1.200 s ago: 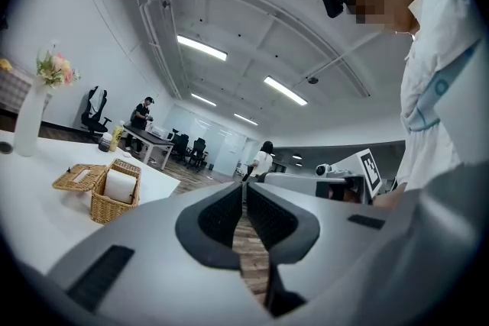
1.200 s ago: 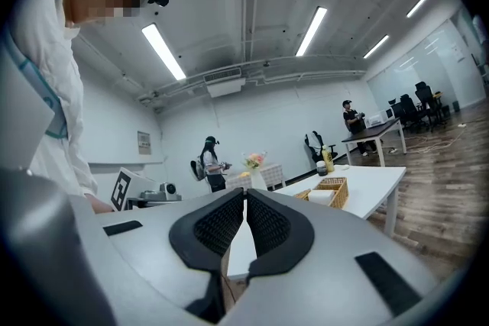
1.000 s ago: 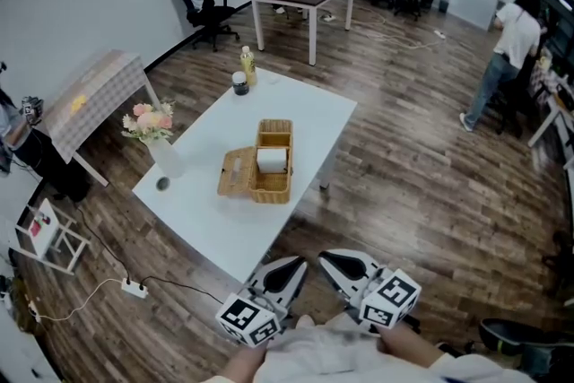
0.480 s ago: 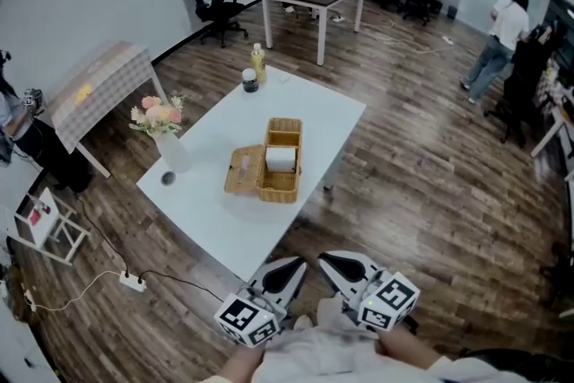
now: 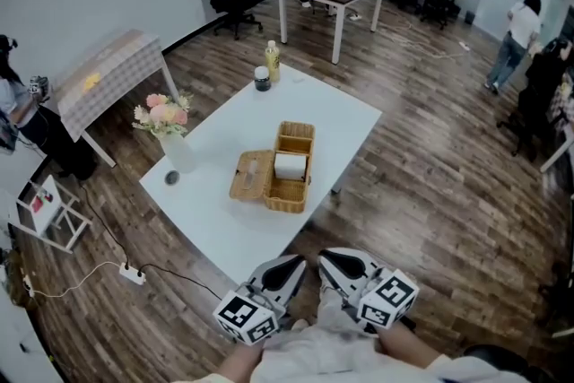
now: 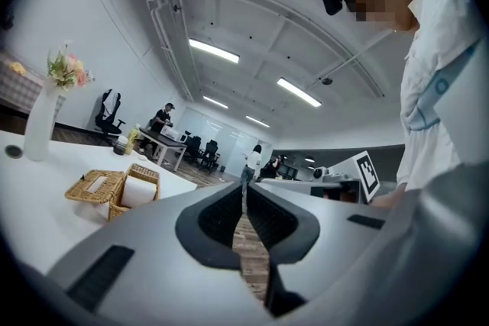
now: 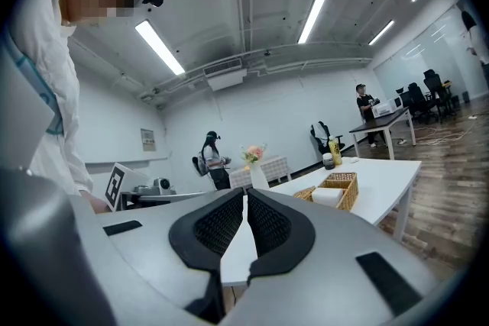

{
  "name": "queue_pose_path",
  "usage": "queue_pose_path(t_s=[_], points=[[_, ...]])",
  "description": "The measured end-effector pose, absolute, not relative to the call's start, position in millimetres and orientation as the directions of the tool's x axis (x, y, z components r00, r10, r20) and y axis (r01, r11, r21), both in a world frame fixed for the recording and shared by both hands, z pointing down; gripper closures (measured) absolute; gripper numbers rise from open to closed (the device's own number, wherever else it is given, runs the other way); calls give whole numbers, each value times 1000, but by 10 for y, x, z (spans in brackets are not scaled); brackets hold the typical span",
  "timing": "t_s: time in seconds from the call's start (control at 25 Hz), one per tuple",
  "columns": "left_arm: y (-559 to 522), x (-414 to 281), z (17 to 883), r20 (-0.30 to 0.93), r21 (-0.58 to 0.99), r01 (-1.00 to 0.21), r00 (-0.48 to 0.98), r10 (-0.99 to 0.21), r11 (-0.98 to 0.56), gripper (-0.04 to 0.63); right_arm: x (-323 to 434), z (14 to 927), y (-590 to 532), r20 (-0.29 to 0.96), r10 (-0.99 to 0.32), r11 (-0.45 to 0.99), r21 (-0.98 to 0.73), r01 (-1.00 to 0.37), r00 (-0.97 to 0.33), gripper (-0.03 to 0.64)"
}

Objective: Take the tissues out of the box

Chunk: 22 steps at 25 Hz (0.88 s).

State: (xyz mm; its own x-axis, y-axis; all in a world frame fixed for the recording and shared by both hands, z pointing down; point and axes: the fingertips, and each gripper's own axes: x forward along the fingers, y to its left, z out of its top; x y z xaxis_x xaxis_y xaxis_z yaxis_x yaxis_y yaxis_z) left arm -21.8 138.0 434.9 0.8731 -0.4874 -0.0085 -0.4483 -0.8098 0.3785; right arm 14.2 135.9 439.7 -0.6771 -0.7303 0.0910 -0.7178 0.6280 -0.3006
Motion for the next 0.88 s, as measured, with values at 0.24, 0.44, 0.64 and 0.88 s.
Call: queue_pose_path(t_s=[0.24,0.44,0.64,0.88], points=[[752,-131,4366,-3,380,-498,842,-540,-779,575,231,4435,770,104,-711,648,-285,-706,-695,578],[339,43,4365,21,376,-521,832,-555,-766,575,355,4389,279,99,-699,667,-268,-695,-709,577],[39,176,4385,48,376,-546,818,-573,-749,575,474,4394,-40,103,-679,682,-278,-676,-727,578],[-316,248,4379,54,359,-579,796,-603,-732,575,535,4413,-414,115,-640,714,-278,-643,-760,577]])
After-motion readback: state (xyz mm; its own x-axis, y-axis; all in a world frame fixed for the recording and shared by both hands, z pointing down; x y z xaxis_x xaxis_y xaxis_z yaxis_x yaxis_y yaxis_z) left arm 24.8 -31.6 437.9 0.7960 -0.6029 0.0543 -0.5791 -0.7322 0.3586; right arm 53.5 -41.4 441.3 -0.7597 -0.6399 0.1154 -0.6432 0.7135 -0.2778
